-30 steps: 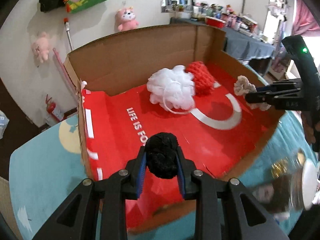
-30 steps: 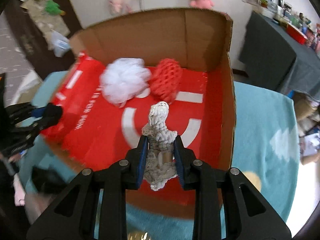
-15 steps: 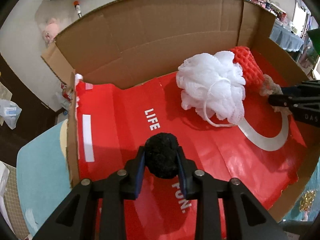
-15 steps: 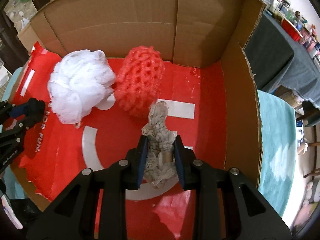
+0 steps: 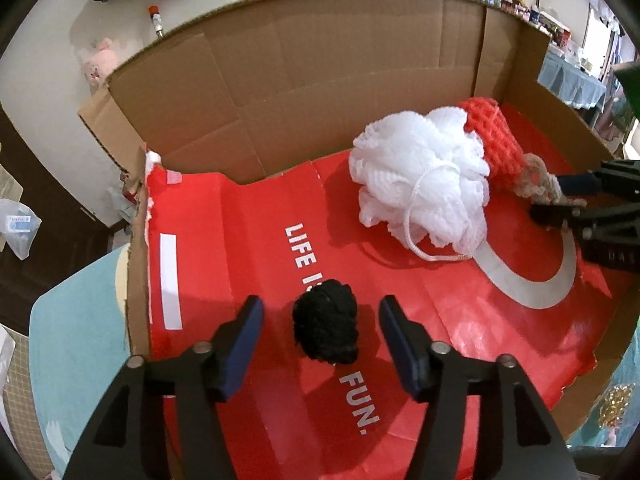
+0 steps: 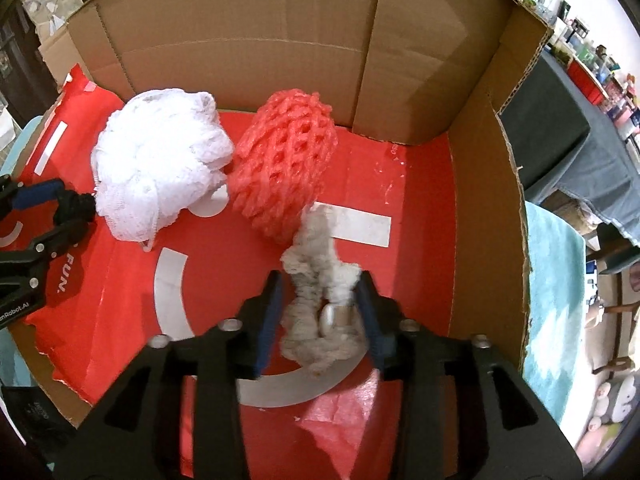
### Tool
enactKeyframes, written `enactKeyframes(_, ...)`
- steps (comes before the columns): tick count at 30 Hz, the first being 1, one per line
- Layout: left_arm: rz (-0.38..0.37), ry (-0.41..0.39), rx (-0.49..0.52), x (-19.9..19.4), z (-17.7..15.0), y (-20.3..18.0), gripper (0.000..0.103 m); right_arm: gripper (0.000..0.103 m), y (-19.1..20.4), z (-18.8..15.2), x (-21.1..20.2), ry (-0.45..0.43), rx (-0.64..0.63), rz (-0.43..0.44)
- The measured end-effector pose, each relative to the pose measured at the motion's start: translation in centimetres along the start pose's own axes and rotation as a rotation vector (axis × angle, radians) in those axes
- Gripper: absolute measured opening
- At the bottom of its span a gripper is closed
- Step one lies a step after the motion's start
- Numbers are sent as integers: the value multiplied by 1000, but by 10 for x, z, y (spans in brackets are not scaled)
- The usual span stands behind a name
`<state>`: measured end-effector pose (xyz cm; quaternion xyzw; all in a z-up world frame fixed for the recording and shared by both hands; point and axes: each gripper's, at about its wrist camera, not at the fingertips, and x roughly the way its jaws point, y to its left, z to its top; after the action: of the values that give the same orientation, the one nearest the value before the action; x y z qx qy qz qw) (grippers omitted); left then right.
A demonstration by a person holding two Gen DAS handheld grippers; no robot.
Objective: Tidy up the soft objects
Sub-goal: 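Open left tool to drop the black ball while right tool releases the scrunchie, then withdraw both open tools from the box back over the table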
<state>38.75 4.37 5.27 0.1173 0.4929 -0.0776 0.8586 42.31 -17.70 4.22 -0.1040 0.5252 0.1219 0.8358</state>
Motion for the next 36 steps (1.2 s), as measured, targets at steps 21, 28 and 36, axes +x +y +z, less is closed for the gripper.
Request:
enactKeyframes(21,-46,-391,-144,-168,-39,-7,100,74,14,-34,-142,-267,20,-4)
enactKeyframes(28,-53,-544,-137,-239,-83,-25,103,79,27,-80,-216,-448,8,1)
enactKeyframes(36,-47,-681,-164,-286,-148,-52,103,88,50,-155,-277,-640,-27,12)
